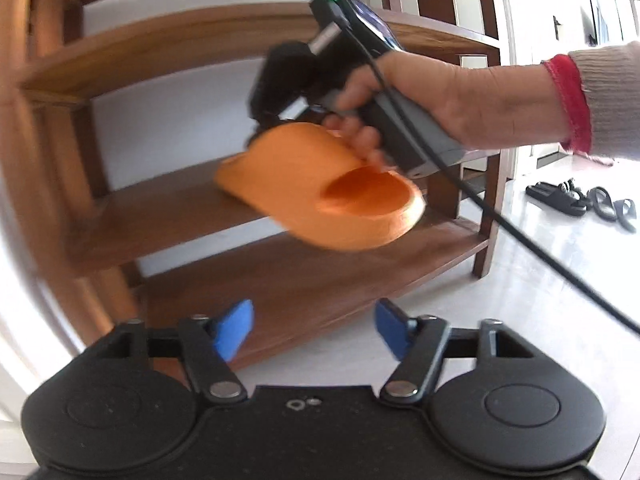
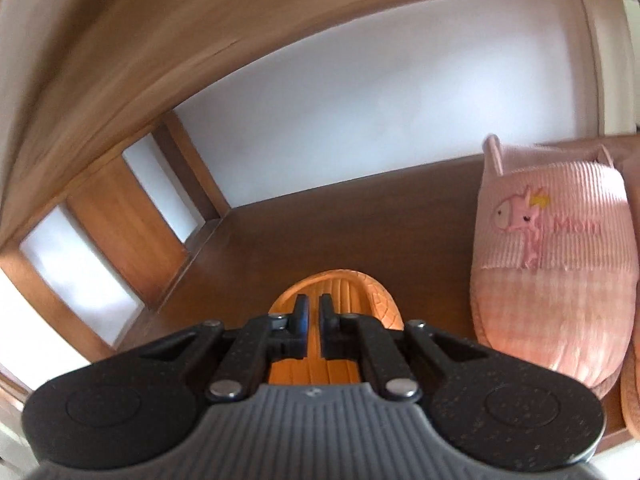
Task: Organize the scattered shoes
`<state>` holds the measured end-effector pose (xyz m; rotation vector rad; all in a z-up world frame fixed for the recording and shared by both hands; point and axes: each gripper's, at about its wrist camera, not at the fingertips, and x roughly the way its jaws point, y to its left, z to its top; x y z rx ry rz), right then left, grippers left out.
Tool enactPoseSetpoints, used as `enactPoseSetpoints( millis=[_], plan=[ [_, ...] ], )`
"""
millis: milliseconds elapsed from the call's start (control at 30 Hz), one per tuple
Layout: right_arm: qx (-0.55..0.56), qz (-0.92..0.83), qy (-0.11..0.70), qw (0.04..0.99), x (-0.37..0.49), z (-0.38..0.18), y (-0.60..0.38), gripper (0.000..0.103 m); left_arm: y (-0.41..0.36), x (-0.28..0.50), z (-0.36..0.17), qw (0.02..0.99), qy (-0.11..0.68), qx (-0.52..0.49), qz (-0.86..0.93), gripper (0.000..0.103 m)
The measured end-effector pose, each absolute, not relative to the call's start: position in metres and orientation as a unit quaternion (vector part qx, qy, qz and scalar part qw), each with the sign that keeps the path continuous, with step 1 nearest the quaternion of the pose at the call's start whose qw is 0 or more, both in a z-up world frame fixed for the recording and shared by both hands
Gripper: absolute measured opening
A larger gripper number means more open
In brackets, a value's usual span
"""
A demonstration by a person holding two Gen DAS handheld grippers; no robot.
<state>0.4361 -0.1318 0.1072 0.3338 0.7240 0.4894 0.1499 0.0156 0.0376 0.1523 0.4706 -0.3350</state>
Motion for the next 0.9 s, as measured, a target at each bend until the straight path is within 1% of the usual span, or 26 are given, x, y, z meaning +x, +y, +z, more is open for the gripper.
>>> enactPoseSetpoints(
  millis=[33,67,133,233,267,333,367,400,467,533,567,600,633,700,800,833,867,900],
  plan=[
    [0.169,0.238,0.35,0.89,0.437,0.107,-0.134,0.008,0.014,0.153,0.038,0.957,0.228,0.072,-0.162,0.048],
    [0.172,0.241,0.351,0.888,0.436,0.107,-0.138,0.012,0.009,0.16,0.04,0.96,0.221,0.068,-0.155,0.047],
    [0.179,0.246,0.353,0.885,0.434,0.107,-0.145,0.013,0.005,0.174,0.042,0.965,0.218,0.05,-0.14,0.046],
    [0.218,0.256,0.339,0.878,0.42,0.111,-0.164,0.016,0.009,0.188,0.048,0.973,0.21,0.019,-0.091,0.047],
    [0.221,0.263,0.329,0.88,0.413,0.115,-0.169,0.02,0.011,0.193,0.049,0.975,0.208,0.009,-0.074,0.05],
    [0.216,0.275,0.289,0.891,0.39,0.128,-0.183,0.039,0.012,0.201,0.051,0.975,0.217,0.01,-0.053,0.049],
    [0.215,0.278,0.278,0.894,0.385,0.131,-0.186,0.053,0.012,0.204,0.05,0.974,0.221,0.018,-0.05,0.049],
    [0.216,0.288,0.249,0.899,0.369,0.137,-0.195,0.055,0.011,0.207,0.05,0.973,0.225,0.027,-0.045,0.05],
    [0.21,0.309,0.208,0.904,0.339,0.145,-0.206,0.055,0.009,0.212,0.047,0.97,0.234,0.059,-0.033,0.05],
    [0.2,0.328,0.208,0.9,0.325,0.145,-0.206,0.055,0.018,0.204,0.047,0.968,0.239,0.07,-0.042,0.052],
    [0.188,0.344,0.218,0.894,0.318,0.143,-0.2,0.055,0.023,0.2,0.048,0.967,0.241,0.076,-0.046,0.058],
    [0.166,0.358,0.232,0.889,0.307,0.138,-0.193,0.055,0.029,0.194,0.048,0.966,0.239,0.083,-0.047,0.061],
    [0.137,0.374,0.244,0.884,0.296,0.13,-0.185,0.055,0.044,0.18,0.045,0.964,0.244,0.095,-0.037,0.065],
    [0.085,0.404,0.262,0.872,0.278,0.116,-0.173,0.055,0.074,0.153,0.04,0.959,0.255,0.119,-0.017,0.065],
    [-0.023,0.445,0.291,0.847,0.252,0.076,-0.136,0.055,0.119,0.112,0.032,0.95,0.272,0.154,0.015,0.065],
    [-0.042,0.449,0.292,0.844,0.248,0.068,-0.128,0.055,0.136,0.101,0.028,0.946,0.283,0.158,0.032,0.065],
    [-0.103,0.461,0.296,0.83,0.234,0.041,-0.101,0.055,0.146,0.096,0.027,0.944,0.293,0.148,0.041,0.065],
    [-0.129,0.466,0.301,0.822,0.229,0.029,-0.088,0.055,0.157,0.091,0.025,0.942,0.302,0.139,0.051,0.065]
  ],
)
